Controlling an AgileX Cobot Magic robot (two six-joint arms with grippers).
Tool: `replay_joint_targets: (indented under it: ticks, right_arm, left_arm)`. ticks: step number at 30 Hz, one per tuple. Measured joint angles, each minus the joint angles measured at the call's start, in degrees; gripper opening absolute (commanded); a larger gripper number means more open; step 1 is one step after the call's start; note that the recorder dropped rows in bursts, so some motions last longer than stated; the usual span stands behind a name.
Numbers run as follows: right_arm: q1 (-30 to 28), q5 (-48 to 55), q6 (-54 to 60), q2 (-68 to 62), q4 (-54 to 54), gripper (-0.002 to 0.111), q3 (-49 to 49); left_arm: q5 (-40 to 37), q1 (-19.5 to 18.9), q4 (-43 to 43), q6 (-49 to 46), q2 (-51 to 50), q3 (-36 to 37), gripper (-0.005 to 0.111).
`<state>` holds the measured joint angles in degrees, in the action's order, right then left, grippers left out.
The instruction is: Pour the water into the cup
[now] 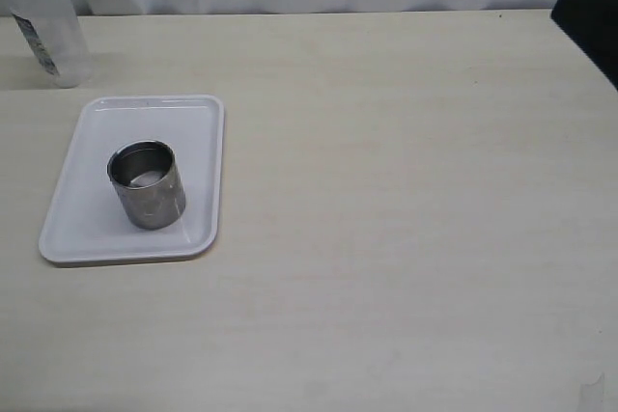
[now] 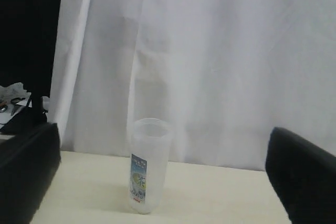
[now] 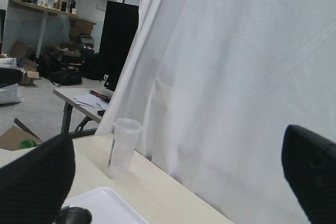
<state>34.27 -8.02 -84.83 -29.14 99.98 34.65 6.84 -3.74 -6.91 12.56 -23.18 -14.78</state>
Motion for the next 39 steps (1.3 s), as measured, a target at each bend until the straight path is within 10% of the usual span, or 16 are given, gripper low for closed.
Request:
replay_joint_targets:
  ticks: [39]
  right_arm:
    - [0.0,0.0,0.0,0.0,0.0,0.11,0.0]
  left_arm:
    - [-15.9,1.8,6.9,-12.2,23.1,9.3,0.105]
